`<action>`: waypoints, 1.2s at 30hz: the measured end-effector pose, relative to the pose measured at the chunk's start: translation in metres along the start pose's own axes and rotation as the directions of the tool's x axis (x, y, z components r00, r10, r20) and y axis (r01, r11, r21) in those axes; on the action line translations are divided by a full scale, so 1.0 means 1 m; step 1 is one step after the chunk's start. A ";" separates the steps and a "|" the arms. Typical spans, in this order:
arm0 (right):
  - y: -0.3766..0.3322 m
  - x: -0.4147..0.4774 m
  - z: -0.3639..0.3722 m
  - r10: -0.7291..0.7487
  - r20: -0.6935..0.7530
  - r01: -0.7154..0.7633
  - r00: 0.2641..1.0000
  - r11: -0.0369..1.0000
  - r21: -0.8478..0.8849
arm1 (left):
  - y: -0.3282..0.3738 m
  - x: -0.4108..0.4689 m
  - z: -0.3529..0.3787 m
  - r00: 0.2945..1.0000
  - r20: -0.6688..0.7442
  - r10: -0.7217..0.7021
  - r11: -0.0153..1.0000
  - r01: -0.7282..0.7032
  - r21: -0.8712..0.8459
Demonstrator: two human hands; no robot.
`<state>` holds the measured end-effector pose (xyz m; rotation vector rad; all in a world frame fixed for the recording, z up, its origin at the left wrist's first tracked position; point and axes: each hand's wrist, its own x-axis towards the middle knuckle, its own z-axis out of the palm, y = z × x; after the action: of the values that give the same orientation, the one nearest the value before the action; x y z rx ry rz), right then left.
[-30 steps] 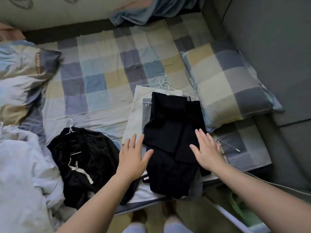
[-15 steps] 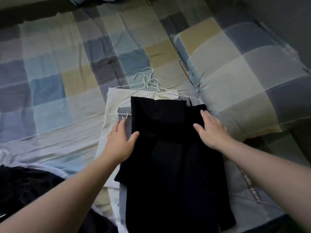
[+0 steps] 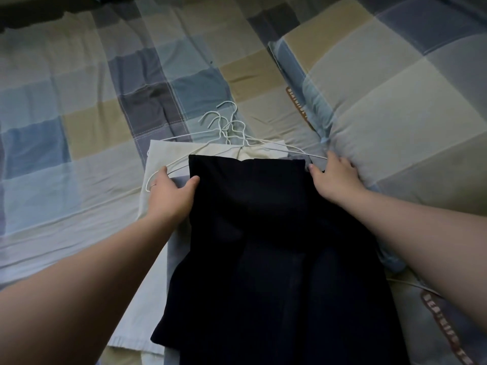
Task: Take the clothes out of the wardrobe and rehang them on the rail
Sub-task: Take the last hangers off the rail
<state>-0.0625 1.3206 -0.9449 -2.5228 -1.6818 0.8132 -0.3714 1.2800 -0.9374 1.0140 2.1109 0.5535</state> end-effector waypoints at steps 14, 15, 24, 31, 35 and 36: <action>-0.010 -0.101 -0.088 0.030 -0.211 0.072 0.977 0.884 0.462 | 0.056 -0.059 -0.069 0.999 -0.021 0.045 0.993 -0.047 -0.111; -0.010 -0.113 -0.098 0.040 -0.211 0.067 0.977 0.876 0.477 | 0.062 -0.067 -0.077 0.999 -0.023 0.044 0.990 -0.047 -0.134; -0.018 -0.256 -0.206 0.121 -0.279 0.062 0.953 0.822 0.567 | 0.099 -0.174 -0.166 1.000 0.031 0.001 0.950 0.009 -0.313; -0.034 -0.411 -0.259 0.228 -0.350 0.074 0.908 0.737 0.672 | 0.101 -0.272 -0.258 0.994 0.083 0.075 0.913 -0.036 -0.406; -0.038 -0.509 -0.275 0.315 -0.386 0.083 0.867 0.671 0.736 | 0.099 -0.326 -0.309 0.976 0.129 0.176 0.897 -0.105 -0.429; -0.037 -0.533 -0.279 0.351 -0.396 0.089 0.848 0.643 0.761 | 0.098 -0.339 -0.319 0.968 0.144 0.205 0.894 -0.125 -0.431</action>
<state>-0.1330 0.9540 -0.4723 -1.9838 -0.7280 0.5779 -0.4190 1.0462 -0.5258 0.9563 1.6513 0.9163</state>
